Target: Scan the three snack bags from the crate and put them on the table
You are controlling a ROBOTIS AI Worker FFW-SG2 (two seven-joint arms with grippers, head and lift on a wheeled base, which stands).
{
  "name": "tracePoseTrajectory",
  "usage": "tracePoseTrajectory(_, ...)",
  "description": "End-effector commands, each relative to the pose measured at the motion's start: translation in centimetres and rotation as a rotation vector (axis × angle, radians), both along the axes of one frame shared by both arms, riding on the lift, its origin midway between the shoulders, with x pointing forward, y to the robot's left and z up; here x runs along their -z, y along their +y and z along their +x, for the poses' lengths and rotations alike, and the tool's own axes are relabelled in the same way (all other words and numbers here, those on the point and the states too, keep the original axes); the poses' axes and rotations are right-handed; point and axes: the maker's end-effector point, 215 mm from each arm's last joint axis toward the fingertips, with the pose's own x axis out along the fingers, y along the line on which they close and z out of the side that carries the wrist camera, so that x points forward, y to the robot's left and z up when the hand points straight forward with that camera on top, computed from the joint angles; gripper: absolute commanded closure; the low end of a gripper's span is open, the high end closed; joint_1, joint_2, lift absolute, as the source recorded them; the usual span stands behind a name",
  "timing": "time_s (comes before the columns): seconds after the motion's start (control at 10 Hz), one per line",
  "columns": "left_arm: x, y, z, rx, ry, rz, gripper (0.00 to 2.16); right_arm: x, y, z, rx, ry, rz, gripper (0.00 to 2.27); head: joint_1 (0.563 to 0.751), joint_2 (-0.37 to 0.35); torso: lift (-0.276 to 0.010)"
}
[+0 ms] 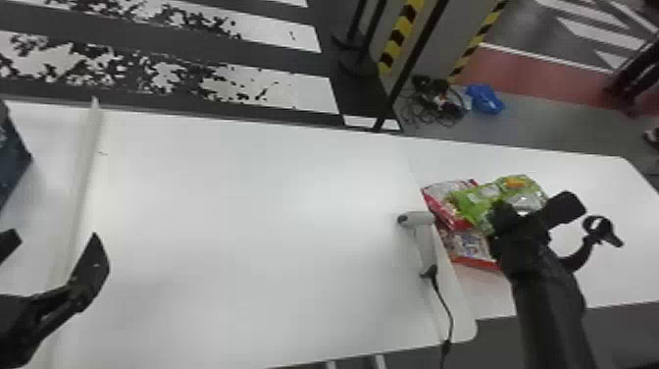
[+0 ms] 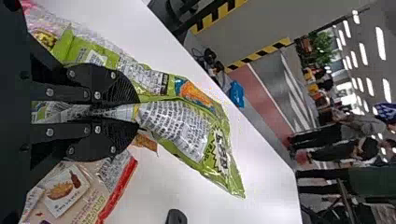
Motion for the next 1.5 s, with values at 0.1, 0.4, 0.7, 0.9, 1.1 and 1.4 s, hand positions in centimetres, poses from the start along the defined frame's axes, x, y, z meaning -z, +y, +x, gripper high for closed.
tracePoseTrajectory(0.1,-0.2,-0.4,0.1,0.003,-0.004,-0.007,0.03,0.3,2.6,-0.2,-0.066,0.140,-0.060,0.03,0.695,-0.350,-0.094)
tracePoseTrajectory(0.4,-0.3,-0.4,0.1,0.005,-0.004,-0.006,0.03,-3.8,2.6,-2.5,-0.055,0.148,-0.154,0.07,0.695,-0.350,-0.094)
tracePoseTrajectory(0.7,-1.1,-0.8,0.3,0.013,-0.020,-0.009,0.03,-8.2,6.4,-4.3,-0.147,0.124,-0.213,0.07,0.695,-0.350,-0.094)
tracePoseTrajectory(0.9,-1.8,-1.0,0.4,0.016,-0.027,-0.021,0.03,-8.9,10.1,-5.6,-0.214,0.160,-0.242,0.08,0.695,-0.350,-0.094)
tracePoseTrajectory(1.1,-2.1,-1.1,0.1,0.019,-0.027,-0.027,0.03,-11.3,16.2,-7.0,-0.320,0.113,-0.261,0.09,0.695,-0.350,-0.094)
tracePoseTrajectory(1.4,-2.8,-1.9,-0.2,0.017,-0.020,-0.042,0.03,-13.7,29.5,-5.6,-0.540,-0.050,-0.239,0.10,0.695,-0.350,-0.094)
